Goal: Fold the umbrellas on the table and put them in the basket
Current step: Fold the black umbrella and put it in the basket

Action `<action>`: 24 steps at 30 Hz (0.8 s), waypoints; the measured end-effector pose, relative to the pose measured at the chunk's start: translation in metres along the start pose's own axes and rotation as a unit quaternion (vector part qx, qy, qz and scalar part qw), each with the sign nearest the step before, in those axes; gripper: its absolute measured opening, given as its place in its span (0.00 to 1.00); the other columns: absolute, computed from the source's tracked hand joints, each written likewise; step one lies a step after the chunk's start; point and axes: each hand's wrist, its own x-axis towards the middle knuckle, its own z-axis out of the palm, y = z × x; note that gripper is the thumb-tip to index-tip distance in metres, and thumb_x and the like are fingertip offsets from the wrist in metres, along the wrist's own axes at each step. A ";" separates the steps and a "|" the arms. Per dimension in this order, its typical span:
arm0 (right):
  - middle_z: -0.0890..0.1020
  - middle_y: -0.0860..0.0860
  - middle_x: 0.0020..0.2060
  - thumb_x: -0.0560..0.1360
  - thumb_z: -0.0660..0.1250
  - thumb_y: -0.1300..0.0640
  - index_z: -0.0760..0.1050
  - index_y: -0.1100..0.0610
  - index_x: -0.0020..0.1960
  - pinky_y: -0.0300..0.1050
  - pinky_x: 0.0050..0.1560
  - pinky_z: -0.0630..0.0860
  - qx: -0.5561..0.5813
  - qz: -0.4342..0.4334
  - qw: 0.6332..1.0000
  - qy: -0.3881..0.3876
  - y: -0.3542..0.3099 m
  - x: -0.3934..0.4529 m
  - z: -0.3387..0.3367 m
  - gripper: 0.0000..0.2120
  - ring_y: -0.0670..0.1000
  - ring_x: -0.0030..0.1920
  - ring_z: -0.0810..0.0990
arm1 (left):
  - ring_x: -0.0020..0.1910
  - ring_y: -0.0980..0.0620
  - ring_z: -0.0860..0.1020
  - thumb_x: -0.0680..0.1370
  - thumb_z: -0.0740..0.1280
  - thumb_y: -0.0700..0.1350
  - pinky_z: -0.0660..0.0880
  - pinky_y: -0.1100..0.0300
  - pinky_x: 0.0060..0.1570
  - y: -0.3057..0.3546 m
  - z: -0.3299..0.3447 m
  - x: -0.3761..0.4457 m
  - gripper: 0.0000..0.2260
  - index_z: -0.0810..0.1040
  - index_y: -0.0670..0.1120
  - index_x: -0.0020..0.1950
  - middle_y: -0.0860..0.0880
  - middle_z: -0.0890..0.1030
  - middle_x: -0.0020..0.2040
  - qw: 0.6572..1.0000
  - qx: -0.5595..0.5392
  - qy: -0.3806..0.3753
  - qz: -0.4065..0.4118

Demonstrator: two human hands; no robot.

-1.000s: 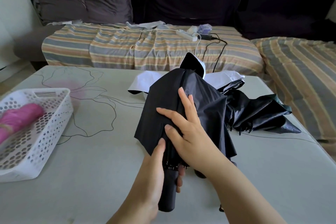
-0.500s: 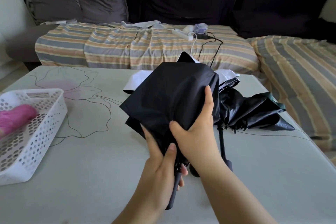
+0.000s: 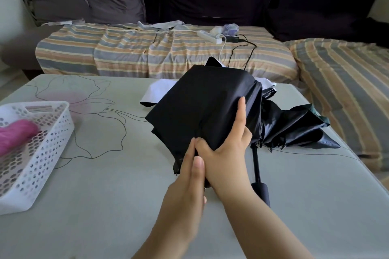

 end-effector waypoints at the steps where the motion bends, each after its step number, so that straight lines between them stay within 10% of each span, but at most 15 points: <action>1: 0.54 0.40 0.64 0.74 0.68 0.61 0.40 0.24 0.68 0.19 0.40 0.69 0.003 0.002 1.000 0.000 0.000 -0.001 -0.001 0.48 0.20 0.46 0.65 | 0.37 0.53 0.77 0.63 0.48 0.80 0.74 0.54 0.42 0.003 -0.004 0.003 0.39 0.61 0.67 0.71 0.57 0.78 0.37 0.999 -0.011 -0.027 -0.018; 7: 0.55 0.34 0.63 0.73 0.70 0.50 0.41 0.28 0.72 0.31 0.59 0.67 -0.003 -0.031 0.999 -0.030 -0.007 -0.002 -0.005 0.44 0.21 0.55 0.61 | 0.30 0.53 0.75 0.69 0.59 0.71 0.76 0.58 0.32 0.018 -0.010 0.003 0.29 0.67 0.65 0.69 0.56 0.80 0.36 0.996 -0.084 -0.001 -0.036; 10: 0.59 0.37 0.67 0.69 0.65 0.35 0.48 0.28 0.72 0.52 0.72 0.61 -0.047 -0.004 0.998 -0.040 -0.006 0.008 -0.010 0.38 0.42 0.71 0.59 | 0.28 0.54 0.74 0.69 0.68 0.62 0.73 0.63 0.30 0.018 -0.014 0.001 0.29 0.68 0.62 0.69 0.56 0.81 0.36 0.997 -0.076 0.022 -0.012; 15: 0.62 0.40 0.71 0.71 0.63 0.34 0.52 0.33 0.74 0.47 0.71 0.63 -0.008 0.056 0.994 -0.092 -0.001 0.018 -0.020 0.36 0.42 0.71 0.63 | 0.26 0.53 0.74 0.74 0.71 0.51 0.71 0.61 0.26 0.014 -0.013 0.001 0.22 0.71 0.58 0.67 0.53 0.78 0.31 0.996 -0.077 0.031 -0.029; 20: 0.66 0.47 0.61 0.75 0.67 0.46 0.62 0.50 0.74 0.39 0.60 0.65 -0.084 -0.020 0.986 0.145 0.004 0.035 -0.044 0.30 0.48 0.57 0.72 | 0.25 0.51 0.71 0.77 0.67 0.44 0.69 0.62 0.26 0.011 -0.022 0.004 0.10 0.76 0.52 0.57 0.48 0.76 0.30 0.991 -0.116 0.033 -0.050; 24: 0.76 0.46 0.53 0.75 0.68 0.47 0.74 0.47 0.61 0.43 0.56 0.72 -0.115 -0.044 0.987 0.108 0.004 0.052 -0.075 0.15 0.46 0.53 0.76 | 0.25 0.50 0.71 0.77 0.66 0.50 0.69 0.61 0.26 0.010 -0.032 0.005 0.06 0.77 0.54 0.54 0.48 0.77 0.31 0.993 -0.101 0.017 -0.062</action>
